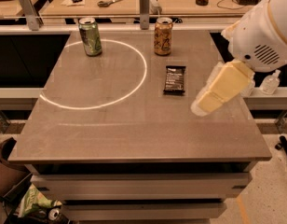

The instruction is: Knock green can over

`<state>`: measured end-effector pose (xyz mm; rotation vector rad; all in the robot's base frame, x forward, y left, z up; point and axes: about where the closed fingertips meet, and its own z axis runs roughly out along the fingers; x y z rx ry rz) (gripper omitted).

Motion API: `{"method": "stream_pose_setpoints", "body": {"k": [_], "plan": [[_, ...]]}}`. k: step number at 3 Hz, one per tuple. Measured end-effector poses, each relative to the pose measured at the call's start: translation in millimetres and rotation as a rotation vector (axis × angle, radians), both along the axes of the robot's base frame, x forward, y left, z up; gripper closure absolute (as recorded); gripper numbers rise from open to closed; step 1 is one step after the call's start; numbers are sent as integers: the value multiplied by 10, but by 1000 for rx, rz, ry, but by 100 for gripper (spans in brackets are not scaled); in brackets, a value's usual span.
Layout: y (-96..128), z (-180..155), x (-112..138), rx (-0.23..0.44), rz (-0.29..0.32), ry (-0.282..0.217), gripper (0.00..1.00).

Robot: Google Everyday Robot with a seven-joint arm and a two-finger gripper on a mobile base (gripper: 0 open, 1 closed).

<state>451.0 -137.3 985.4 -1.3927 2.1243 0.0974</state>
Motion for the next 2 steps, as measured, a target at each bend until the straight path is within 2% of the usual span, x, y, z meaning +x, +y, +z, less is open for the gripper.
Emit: {"method": "stream_pose_setpoints", "body": {"k": [1,2], "plan": [[307,-155,161,101,-33,-48,0],[586,-282,642,182,-74,-118,0]]}}
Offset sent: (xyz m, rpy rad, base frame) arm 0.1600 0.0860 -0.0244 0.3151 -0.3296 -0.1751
